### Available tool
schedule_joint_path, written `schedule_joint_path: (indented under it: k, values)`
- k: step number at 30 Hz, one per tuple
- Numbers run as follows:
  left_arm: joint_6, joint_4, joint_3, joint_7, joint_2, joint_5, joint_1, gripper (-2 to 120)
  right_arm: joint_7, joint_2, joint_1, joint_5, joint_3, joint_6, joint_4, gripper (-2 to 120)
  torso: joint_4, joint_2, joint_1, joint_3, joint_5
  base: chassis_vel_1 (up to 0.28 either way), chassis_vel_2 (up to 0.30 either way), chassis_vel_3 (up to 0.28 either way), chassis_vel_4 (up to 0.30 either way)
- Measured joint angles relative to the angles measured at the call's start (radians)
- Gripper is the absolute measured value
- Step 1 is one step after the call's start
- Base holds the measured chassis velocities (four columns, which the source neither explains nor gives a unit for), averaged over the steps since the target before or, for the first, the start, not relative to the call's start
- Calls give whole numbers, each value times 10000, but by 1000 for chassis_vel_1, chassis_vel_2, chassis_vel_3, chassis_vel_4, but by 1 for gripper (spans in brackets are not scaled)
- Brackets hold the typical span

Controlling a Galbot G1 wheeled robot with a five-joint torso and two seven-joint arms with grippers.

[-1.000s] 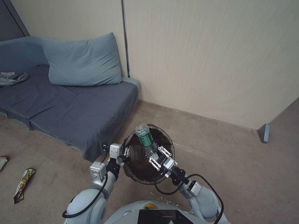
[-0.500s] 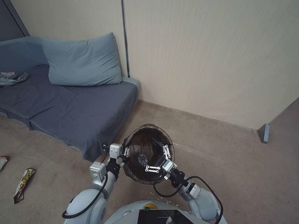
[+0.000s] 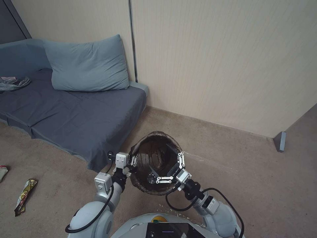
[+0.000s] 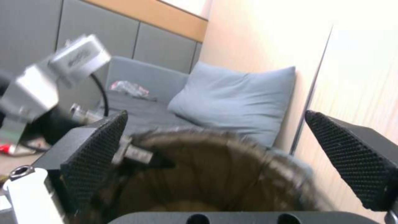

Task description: Pick up the trash bin, then pick up the garbage from the floor and place it into the trash bin.

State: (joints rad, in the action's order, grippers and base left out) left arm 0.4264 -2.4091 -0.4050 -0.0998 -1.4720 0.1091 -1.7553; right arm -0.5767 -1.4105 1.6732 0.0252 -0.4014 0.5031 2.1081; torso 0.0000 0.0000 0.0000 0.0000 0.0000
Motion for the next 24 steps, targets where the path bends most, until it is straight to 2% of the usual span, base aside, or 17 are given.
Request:
schedule_joint_path:
  k: [10,12,13,15,16,18,19,22,24]
  values:
    - [-156,2,-80,9,-15,-74,-8,7,1002,-175,-28,776,-553,-204,1115,100,1,0,0,0,1,0,0,0,0]
    - [-216,22,-100,17,-17,-74,-23,7,1949,-370,-34,1030,-771,-366,1510,100,1,0,0,0,0,0,0,0,0]
    - [-216,22,-100,17,-17,-74,-23,7,1949,-370,-34,1030,-771,-366,1510,100,1,0,0,0,0,0,0,0,0]
    - [-293,81,-128,17,-24,-90,-20,7,2962,-593,-18,1069,-996,-597,1780,100,0,0,0,0,1,0,0,0,0]
    - [-293,81,-128,17,-24,-90,-20,7,2962,-593,-18,1069,-996,-597,1780,100,0,0,0,0,1,0,0,0,0]
    - [-407,248,-221,19,-37,-129,79,7,4553,-915,44,1020,-1388,-919,1921,100,0,0,0,0,1,0,0,0,0]
    - [-407,248,-221,19,-37,-129,79,7,4553,-915,44,1020,-1388,-919,1921,100,0,0,0,0,1,0,0,0,0]
    - [-414,470,-326,29,-21,-54,375,7,5870,-1052,-115,785,-1717,-1053,1267,100,0,0,0,0,0,0,0,0,0]
    - [-431,493,-348,30,-16,-53,384,7,6049,-1079,-135,703,-1773,-1049,1113,100,0,0,0,1,1,0,0,0,0]
